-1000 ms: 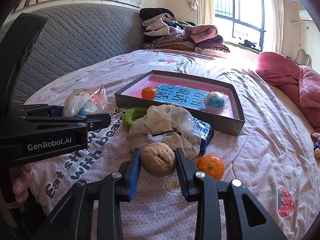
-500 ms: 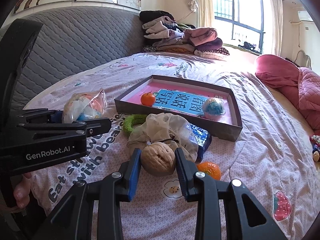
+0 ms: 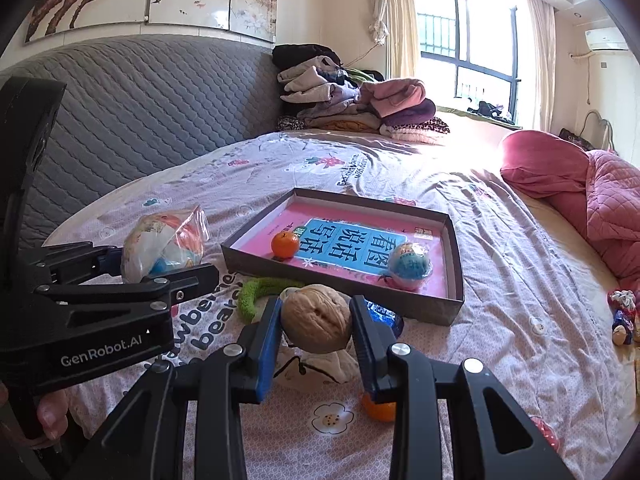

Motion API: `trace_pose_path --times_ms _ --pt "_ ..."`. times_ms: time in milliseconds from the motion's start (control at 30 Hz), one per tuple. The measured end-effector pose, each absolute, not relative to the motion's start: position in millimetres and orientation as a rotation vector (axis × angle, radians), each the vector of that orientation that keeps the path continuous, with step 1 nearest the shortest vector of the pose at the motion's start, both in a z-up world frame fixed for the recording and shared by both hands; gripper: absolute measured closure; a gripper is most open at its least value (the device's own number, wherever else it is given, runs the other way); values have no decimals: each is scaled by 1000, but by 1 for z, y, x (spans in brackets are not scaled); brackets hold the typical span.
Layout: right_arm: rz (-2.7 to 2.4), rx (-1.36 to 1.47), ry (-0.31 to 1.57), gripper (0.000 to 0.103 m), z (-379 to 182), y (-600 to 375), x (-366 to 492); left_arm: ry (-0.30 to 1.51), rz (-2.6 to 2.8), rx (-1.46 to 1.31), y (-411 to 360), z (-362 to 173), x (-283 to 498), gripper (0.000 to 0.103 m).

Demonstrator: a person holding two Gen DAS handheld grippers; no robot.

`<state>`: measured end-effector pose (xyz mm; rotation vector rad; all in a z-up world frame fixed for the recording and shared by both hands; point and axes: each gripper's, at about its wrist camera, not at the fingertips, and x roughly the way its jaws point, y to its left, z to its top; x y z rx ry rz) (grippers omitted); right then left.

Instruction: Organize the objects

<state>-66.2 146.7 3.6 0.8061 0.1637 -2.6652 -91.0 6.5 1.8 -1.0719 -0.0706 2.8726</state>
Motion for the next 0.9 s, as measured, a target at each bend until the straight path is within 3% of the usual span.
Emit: trace_pose_path --times_ms 900 --pt "-2698 723 129 69 32 157 -92 -54 2892 -1019 15 23 -109 49"
